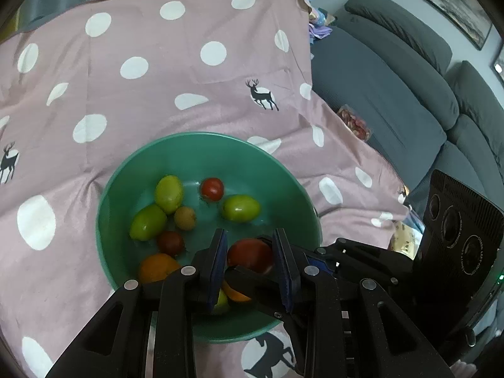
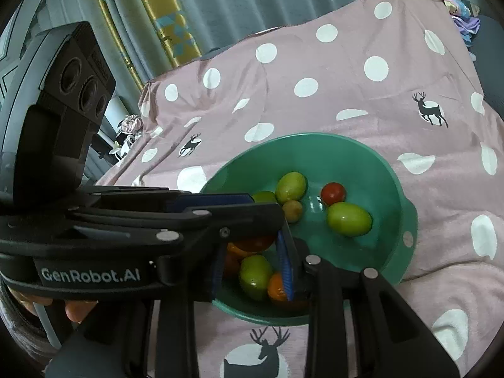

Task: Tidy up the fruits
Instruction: 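Hold the red tomato low inside the green bowl with the left gripper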

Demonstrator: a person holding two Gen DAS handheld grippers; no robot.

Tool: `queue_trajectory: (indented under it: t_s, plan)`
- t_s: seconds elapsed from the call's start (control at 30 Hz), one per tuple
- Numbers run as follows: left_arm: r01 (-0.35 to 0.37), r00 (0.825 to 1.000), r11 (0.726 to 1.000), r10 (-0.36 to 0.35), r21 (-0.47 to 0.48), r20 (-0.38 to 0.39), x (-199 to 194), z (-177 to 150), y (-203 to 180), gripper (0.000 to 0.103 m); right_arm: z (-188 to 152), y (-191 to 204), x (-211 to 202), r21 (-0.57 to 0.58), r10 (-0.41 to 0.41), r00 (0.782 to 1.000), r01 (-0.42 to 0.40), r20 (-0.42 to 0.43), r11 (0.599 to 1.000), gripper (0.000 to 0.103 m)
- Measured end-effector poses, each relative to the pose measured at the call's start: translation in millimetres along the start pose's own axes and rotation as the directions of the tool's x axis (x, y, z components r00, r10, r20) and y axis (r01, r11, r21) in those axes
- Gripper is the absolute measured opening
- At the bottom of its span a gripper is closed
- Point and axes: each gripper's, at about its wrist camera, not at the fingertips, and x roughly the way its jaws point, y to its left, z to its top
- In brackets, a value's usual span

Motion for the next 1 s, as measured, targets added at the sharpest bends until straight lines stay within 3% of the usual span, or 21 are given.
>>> queue_trajectory:
  t_s: [1.0]
  plan:
    - [0.025, 0.999, 1.000, -0.026, -0.016, -0.026, 15, -2, 7, 0.030, -1, -4, 7, -0.002, -0.052, 0.997, 0.052, -0.060, 0.999, 0.031]
